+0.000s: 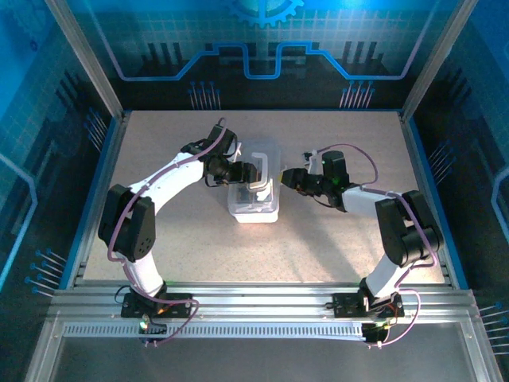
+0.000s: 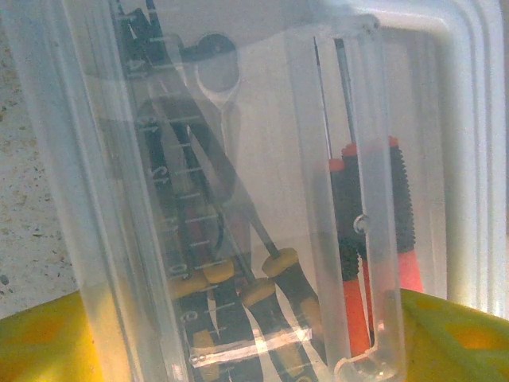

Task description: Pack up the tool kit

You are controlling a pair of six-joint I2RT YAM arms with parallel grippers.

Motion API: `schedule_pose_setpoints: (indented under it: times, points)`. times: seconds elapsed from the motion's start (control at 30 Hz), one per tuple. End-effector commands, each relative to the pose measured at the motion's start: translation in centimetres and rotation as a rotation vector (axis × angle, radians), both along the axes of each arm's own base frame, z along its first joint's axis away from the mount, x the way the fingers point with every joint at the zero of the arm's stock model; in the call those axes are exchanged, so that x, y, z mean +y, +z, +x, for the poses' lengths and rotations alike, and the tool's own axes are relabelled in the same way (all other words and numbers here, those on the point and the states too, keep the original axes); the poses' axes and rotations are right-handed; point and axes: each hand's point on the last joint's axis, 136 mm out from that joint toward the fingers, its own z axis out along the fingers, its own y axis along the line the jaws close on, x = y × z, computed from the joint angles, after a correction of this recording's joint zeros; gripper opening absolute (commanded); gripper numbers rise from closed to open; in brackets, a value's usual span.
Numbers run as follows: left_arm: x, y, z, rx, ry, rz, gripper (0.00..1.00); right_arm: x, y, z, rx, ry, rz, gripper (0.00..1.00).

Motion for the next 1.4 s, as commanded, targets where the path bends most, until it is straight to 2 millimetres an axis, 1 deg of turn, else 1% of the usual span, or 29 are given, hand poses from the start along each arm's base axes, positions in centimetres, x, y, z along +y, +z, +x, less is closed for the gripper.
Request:
schedule_pose_setpoints:
  times: [0.0, 0.27, 0.47, 0.7, 0.8, 0.93, 1.37]
  points:
    - [1.9, -5.8, -3.2, 0.195, 0.013, 0.112, 0.61, 0.0, 1.4, 0.3, -0.039, -0.013, -0.005, 0.44]
    - [1.9, -5.7, -3.2, 0.195, 0.012, 0.108, 0.61, 0.0, 2.8, 0.4, -0.068, -0.009, -0.021, 0.45]
    - [1.9, -5.8, -3.2, 0.196, 0.012, 0.11, 0.61, 0.6, 2.6, 0.5, -0.059, 0.016, -0.012, 0.45]
    - [1.9, -5.8, -3.3, 0.198, 0.01, 0.108, 0.61, 0.7, 2.8, 0.5, -0.067, 0.007, -0.004, 0.44]
    - [1.8, -5.8, -3.3, 0.2, 0.008, 0.104, 0.61, 0.3, 2.1, 1.0, -0.052, -0.022, -0.025, 0.4]
    - [1.7, -5.8, -3.2, 0.199, 0.009, 0.099, 0.61, 0.7, 1.5, 1.4, -0.03, -0.022, 0.005, 0.38]
    - [1.8, -6.0, -3.3, 0.205, 0.005, 0.105, 0.61, 0.5, -0.6, 1.8, -0.001, -0.03, -0.028, 0.37]
